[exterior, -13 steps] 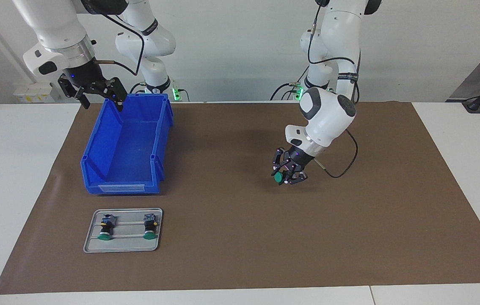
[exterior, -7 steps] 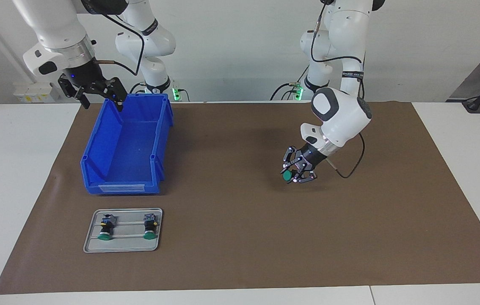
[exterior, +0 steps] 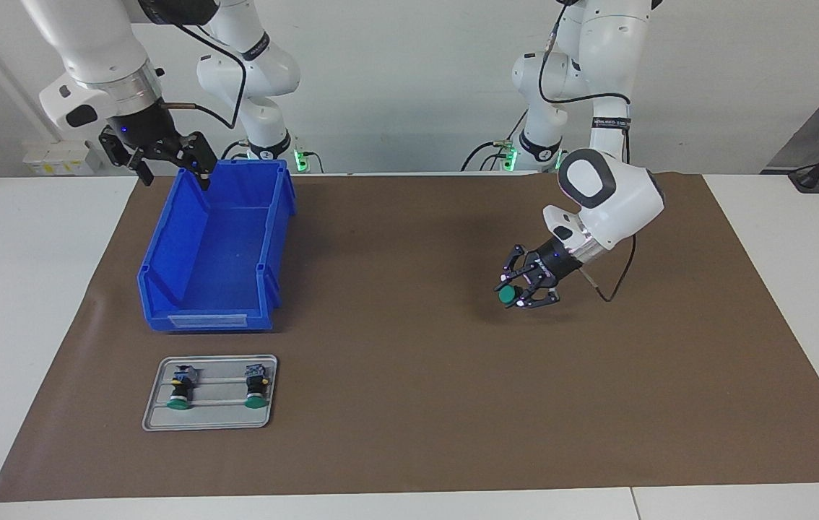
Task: Place and press button with both arms
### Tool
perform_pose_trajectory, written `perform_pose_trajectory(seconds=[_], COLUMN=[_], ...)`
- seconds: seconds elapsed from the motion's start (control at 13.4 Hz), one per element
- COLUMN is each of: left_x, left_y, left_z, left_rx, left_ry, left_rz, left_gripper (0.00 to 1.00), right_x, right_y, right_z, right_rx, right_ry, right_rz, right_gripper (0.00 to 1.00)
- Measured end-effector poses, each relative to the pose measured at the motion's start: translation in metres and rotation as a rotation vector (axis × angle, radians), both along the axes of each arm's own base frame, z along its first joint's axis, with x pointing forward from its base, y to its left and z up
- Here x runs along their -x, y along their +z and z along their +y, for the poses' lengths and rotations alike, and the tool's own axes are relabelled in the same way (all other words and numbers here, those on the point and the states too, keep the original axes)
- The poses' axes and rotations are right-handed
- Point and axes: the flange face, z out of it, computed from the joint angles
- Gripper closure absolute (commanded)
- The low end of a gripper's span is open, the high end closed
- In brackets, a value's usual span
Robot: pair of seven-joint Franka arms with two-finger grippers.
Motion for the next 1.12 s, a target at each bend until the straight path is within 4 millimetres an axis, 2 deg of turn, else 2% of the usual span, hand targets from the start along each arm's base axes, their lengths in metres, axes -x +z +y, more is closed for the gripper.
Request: perform_pose_trajectory(seconds=[0.22, 0.6, 0.9, 1.12], left_x=[0.014, 0.035, 0.037, 0.038], left_y=[-0.009, -0.019, -0.021, -0.023], left_z=[0.026, 0.049, 0.081, 0.086], left_rx=[0.058, 0.124, 0.163, 0.224], left_ry=[-0.006, -0.010, -0.004, 0.027], left_rz=[-0.022, -0.029, -0.034, -0.061], left_gripper=[1.00, 1.00, 1.00, 1.00], right_x=[0.000, 0.000, 0.000, 0.000], right_y=[0.000, 0.000, 0.000, 0.000], right_z=[0.000, 0.000, 0.000, 0.000], right_rx=[0.000, 0.000, 0.000, 0.000], right_ry=[0.000, 0.000, 0.000, 0.000], right_rz=[0.000, 0.000, 0.000, 0.000], right_gripper=[0.00, 0.00, 0.00, 0.00])
